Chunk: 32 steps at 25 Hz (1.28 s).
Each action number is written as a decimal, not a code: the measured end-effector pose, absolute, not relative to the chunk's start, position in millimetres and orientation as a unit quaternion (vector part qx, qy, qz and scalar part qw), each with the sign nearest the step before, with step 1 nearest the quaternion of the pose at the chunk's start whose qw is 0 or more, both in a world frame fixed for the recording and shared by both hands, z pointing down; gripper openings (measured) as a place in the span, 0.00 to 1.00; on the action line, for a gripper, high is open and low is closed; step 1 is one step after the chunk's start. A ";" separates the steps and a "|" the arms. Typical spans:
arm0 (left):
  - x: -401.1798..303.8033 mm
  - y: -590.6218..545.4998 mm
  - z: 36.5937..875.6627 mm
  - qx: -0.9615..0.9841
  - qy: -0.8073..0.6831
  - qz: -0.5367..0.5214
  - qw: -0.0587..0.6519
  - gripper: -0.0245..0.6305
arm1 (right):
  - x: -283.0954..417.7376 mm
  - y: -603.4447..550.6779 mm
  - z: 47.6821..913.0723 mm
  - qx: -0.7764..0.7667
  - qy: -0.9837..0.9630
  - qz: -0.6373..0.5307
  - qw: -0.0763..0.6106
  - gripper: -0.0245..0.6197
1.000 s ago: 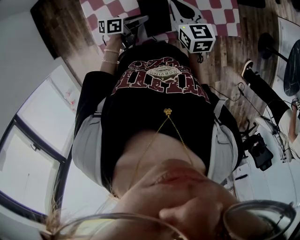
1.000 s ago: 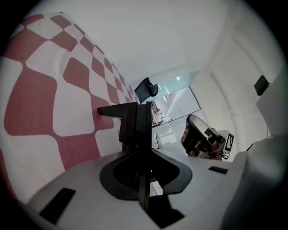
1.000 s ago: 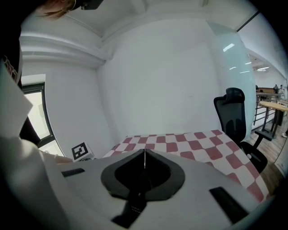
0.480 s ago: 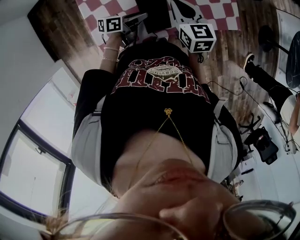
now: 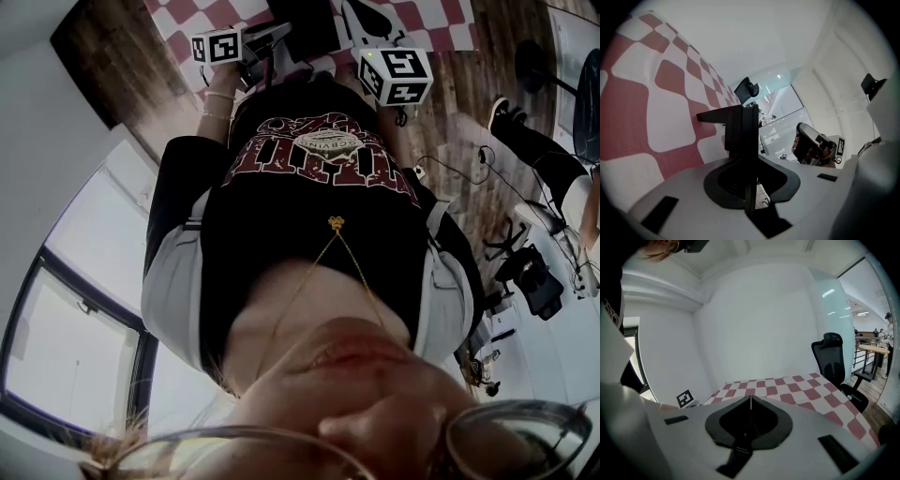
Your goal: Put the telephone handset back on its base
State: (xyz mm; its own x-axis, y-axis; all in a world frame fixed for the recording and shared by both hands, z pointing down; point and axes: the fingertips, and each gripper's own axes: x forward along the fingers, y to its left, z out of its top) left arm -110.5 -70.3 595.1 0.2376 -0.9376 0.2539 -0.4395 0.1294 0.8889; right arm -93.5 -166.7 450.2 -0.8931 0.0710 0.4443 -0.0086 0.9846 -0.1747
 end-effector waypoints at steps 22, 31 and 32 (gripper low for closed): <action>-114.5 -67.0 596.4 0.541 -0.653 -0.090 0.523 0.23 | -74.7 -155.4 442.9 -0.011 -0.972 0.088 0.219 0.07; -117.7 -60.1 596.6 0.529 -0.665 -0.070 0.523 0.24 | -71.1 -154.1 442.6 -0.012 -0.973 0.090 0.212 0.07; -117.9 -59.6 595.6 0.531 -0.663 -0.075 0.523 0.24 | -70.5 -155.0 442.6 -0.012 -0.973 0.090 0.212 0.07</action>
